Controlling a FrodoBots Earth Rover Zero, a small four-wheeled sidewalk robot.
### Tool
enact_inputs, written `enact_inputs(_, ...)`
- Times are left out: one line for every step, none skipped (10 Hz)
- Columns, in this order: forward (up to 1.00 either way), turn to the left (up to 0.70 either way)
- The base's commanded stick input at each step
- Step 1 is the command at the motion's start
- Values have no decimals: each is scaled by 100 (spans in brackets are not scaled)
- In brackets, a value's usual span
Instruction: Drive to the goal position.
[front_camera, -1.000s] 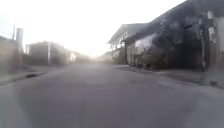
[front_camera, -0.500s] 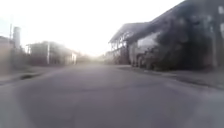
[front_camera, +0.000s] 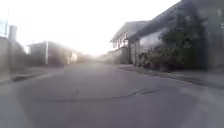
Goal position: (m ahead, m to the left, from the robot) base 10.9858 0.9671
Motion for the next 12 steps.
enact_inputs(100,1)
enact_inputs(100,1)
enact_inputs(100,1)
enact_inputs(100,-21)
enact_inputs(100,-19)
enact_inputs(100,-8)
enact_inputs(100,-26)
enact_inputs(100,-39)
enact_inputs(100,-26)
enact_inputs(100,-14)
enact_inputs(100,-39)
enact_inputs(100,-39)
